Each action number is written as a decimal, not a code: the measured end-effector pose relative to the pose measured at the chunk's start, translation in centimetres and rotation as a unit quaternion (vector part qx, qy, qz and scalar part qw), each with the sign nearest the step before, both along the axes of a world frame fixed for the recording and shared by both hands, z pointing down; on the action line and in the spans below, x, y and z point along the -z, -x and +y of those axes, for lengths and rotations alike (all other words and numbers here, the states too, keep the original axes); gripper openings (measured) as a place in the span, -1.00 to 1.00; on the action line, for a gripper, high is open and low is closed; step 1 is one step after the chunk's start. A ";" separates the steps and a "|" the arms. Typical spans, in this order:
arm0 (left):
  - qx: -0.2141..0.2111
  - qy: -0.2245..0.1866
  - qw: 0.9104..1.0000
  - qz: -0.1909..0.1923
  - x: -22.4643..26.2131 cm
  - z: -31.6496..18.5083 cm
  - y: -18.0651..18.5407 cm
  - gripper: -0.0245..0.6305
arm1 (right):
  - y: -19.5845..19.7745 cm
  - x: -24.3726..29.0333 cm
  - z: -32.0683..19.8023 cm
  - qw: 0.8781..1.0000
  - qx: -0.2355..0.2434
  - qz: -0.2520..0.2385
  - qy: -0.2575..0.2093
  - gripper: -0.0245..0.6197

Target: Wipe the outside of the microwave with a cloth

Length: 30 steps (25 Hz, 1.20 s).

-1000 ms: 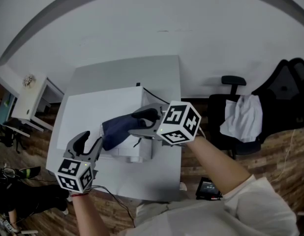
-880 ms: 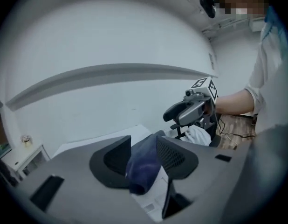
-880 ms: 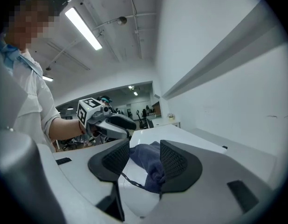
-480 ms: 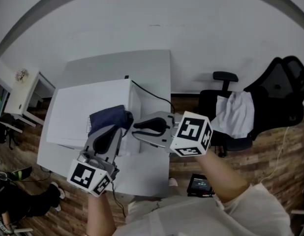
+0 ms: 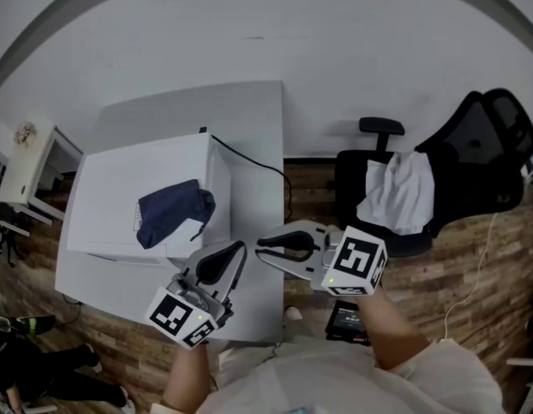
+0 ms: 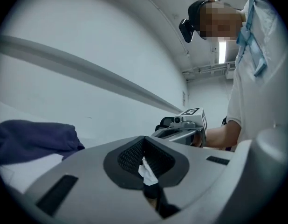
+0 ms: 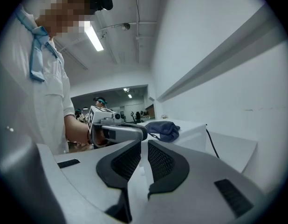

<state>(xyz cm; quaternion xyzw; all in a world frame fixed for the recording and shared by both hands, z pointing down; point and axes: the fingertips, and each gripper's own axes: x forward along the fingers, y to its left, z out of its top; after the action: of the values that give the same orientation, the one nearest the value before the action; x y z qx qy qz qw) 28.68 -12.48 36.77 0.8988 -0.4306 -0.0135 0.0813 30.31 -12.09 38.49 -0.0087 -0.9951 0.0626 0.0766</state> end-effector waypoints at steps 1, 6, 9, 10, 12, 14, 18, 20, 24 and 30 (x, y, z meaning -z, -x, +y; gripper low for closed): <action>-0.007 0.004 1.000 0.008 -0.3 0.0 -0.5 -0.92 | -0.6 -0.3 0.0 1.000 -0.006 0.001 0.005 -0.71; -0.037 0.001 0.999 0.005 -0.1 -0.8 -2.8 -0.92 | -2.0 -0.2 -0.1 0.999 -0.026 -0.012 0.021 -0.75; -0.049 -0.001 0.999 0.001 0.3 -1.2 -3.5 -0.92 | -2.3 0.1 -0.5 0.999 -0.033 -0.017 0.023 -0.79; -0.052 0.000 0.999 0.000 0.4 -1.3 -3.6 -0.92 | -2.5 0.3 -0.6 0.999 -0.035 -0.019 0.025 -0.80; -0.056 -0.001 0.998 -0.002 0.5 -1.4 -3.9 -0.92 | -2.9 0.5 -0.9 0.999 -0.038 -0.021 0.027 -0.80; -0.058 -0.001 0.998 -0.004 0.5 -1.5 -4.1 -0.92 | -3.4 0.8 -1.2 0.998 -0.044 -0.027 0.026 -0.80; -0.059 0.001 0.998 -0.006 0.4 -1.4 -4.1 -0.92 | -4.1 1.4 -1.8 0.997 -0.059 -0.041 0.029 -0.81; -0.059 0.002 0.998 -0.001 0.5 -1.5 -4.0 -0.92 | -4.3 1.5 -2.0 0.997 -0.063 -0.041 0.028 -0.81; -0.060 0.001 0.998 0.008 1.0 -1.5 -3.9 -0.92 | -4.6 1.6 -1.9 0.997 -0.063 -0.038 0.023 -0.81; -0.064 -0.002 0.998 0.004 1.3 -1.2 -4.0 -0.92 | -4.5 1.7 -1.7 0.997 -0.063 -0.037 0.023 -0.81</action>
<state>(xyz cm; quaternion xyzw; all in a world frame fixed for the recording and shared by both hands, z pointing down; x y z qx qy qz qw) 32.65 -13.65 35.50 0.9246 -0.3719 -0.0130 0.0818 34.81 -13.78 36.81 0.0500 -0.9941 0.0897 0.0355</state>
